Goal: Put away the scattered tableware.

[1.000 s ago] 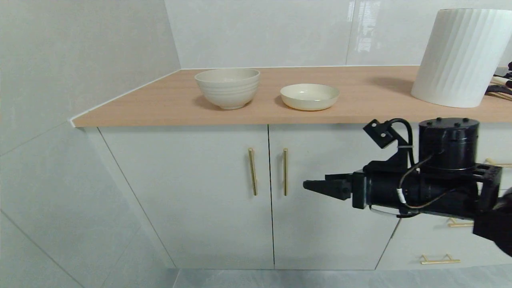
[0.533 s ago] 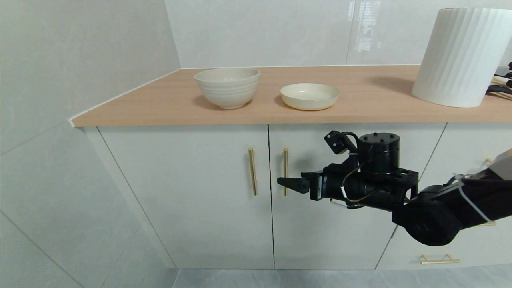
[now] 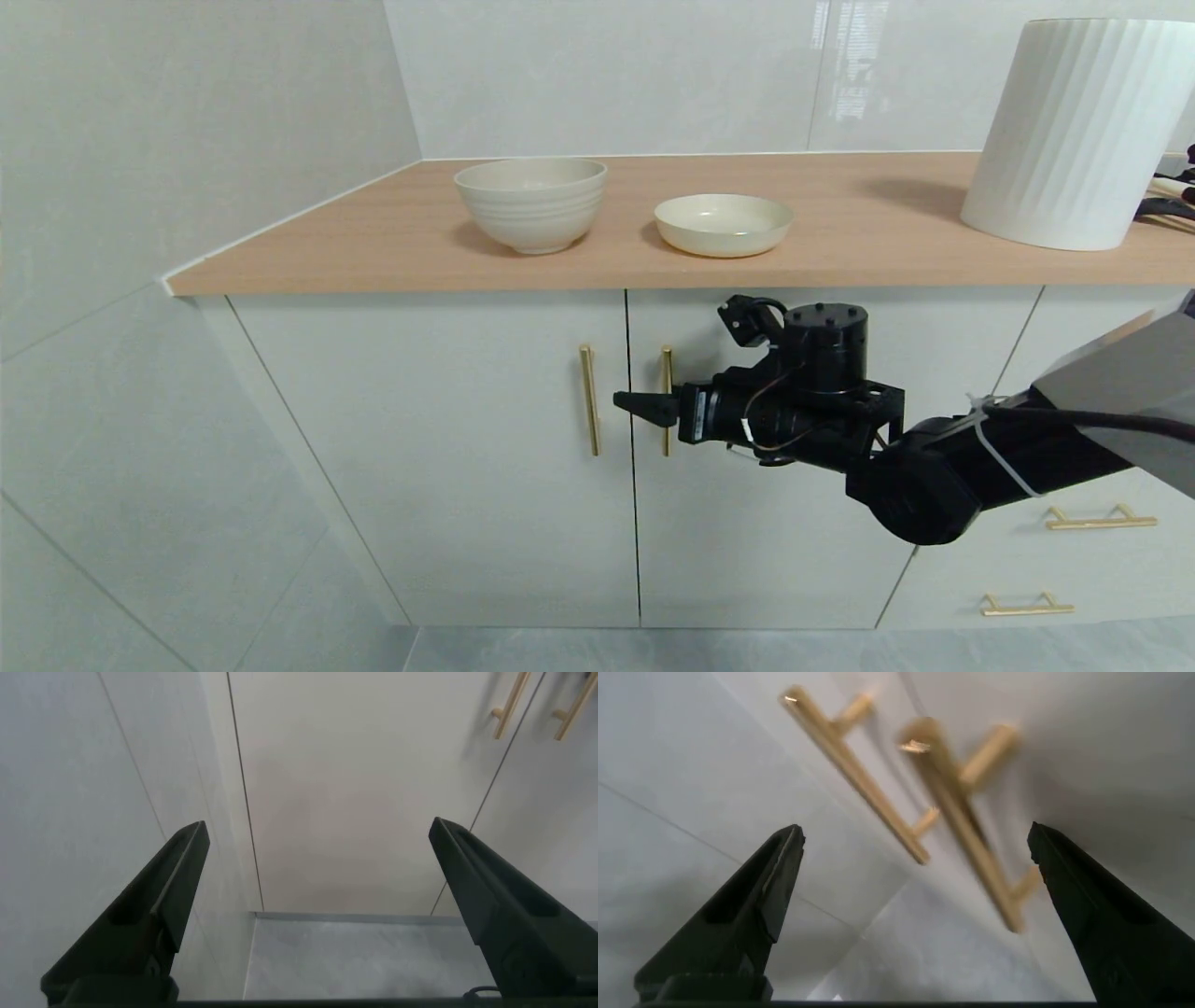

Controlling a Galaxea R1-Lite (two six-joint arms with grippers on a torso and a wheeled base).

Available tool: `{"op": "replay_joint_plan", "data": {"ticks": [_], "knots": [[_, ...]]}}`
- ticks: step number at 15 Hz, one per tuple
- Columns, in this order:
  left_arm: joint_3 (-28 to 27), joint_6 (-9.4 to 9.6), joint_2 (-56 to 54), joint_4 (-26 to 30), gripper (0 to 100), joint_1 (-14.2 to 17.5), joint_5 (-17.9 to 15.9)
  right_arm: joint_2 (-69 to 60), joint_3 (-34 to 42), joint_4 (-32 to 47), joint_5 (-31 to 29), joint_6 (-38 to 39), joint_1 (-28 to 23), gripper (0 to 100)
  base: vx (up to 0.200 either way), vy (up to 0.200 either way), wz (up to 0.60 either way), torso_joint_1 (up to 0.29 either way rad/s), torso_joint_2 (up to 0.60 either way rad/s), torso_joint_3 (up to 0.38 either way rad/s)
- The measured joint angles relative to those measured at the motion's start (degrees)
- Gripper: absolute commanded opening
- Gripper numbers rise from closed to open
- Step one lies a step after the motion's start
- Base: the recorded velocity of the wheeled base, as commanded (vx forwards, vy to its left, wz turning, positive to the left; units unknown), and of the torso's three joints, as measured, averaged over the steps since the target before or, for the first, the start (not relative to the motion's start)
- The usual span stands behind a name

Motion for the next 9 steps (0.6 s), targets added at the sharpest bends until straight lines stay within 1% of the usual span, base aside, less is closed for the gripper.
{"op": "replay_joint_plan", "data": {"ticks": [6, 8, 9], "knots": [[0.0, 0.00, 0.0, 0.0, 100, 0.0, 0.0, 1.8, -1.9, -0.1, 0.1, 0.8, 1.9, 100, 0.000, 0.000, 0.00, 0.000, 0.00, 0.000], [0.0, 0.00, 0.0, 0.0, 100, 0.0, 0.0, 2.1, -1.9, -0.2, 0.1, 3.8, 2.6, 100, 0.000, 0.000, 0.00, 0.000, 0.00, 0.000], [0.0, 0.11, 0.0, 0.0, 100, 0.0, 0.0, 2.2, -2.0, -0.1, 0.2, 4.1, 2.8, 100, 0.000, 0.000, 0.00, 0.000, 0.00, 0.000]]}}
